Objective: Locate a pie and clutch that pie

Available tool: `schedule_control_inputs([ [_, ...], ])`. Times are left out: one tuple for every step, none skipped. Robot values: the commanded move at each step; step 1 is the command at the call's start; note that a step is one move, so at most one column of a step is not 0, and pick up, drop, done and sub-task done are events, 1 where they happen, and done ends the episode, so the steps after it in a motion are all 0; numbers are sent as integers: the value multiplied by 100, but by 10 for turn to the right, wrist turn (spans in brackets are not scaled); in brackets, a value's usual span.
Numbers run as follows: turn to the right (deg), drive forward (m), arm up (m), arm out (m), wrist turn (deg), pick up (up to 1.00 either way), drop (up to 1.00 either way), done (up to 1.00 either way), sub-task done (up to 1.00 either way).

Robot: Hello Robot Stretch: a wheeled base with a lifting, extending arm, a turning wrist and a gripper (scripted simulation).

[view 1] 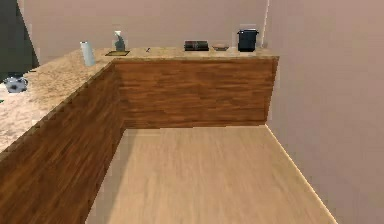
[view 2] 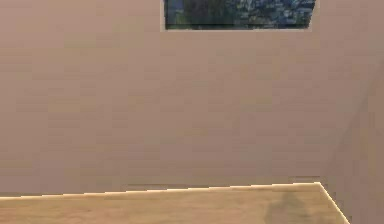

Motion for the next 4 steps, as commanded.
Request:
schedule_control_inputs([
  [-30, 0, 0, 0, 0, 0, 0, 0, 0],
  [0, 100, 0, 0, 0, 0, 0, 0, 0],
  [0, 80, 0, 0, 0, 0, 0, 0, 0],
  [-450, 0, 0, 0, 0, 0, 0, 0, 0],
])
